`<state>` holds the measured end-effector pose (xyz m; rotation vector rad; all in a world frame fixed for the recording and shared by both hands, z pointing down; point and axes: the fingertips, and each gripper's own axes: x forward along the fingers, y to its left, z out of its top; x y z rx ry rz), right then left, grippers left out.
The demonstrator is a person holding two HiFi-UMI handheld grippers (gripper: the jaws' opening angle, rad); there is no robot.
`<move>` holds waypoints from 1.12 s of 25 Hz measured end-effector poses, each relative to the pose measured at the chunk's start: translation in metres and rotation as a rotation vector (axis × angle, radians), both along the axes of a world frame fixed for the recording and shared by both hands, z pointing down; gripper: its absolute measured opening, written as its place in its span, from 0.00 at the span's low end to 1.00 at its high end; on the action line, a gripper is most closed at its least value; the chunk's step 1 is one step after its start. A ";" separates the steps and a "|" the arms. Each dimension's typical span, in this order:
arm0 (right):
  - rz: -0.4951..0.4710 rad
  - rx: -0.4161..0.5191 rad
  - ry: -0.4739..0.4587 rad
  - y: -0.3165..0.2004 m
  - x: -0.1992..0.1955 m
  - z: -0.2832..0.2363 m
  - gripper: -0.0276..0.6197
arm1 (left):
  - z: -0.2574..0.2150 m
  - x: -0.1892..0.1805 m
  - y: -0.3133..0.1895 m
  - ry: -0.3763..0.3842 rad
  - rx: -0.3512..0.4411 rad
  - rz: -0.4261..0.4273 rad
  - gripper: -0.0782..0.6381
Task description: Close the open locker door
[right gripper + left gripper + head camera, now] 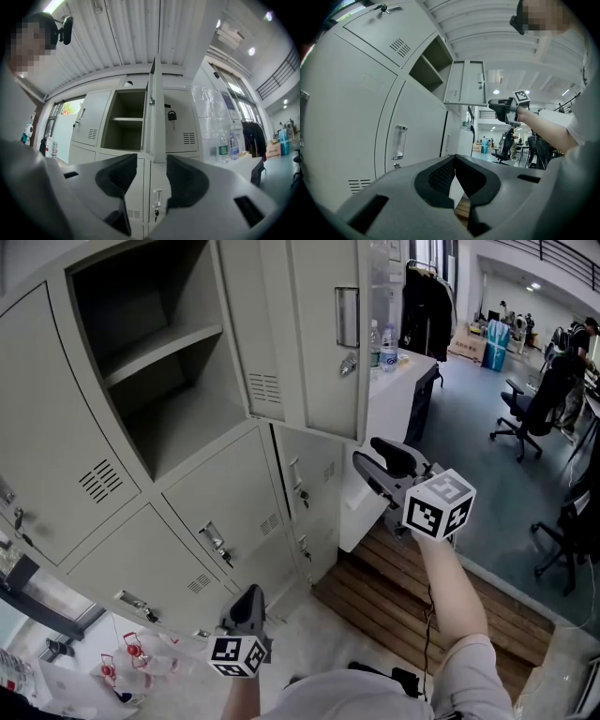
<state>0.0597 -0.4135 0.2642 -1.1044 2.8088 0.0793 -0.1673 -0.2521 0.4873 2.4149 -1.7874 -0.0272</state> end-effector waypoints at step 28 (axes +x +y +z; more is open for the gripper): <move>-0.088 -0.011 0.013 0.020 -0.040 -0.005 0.33 | -0.003 -0.004 0.012 -0.007 0.001 -0.022 0.12</move>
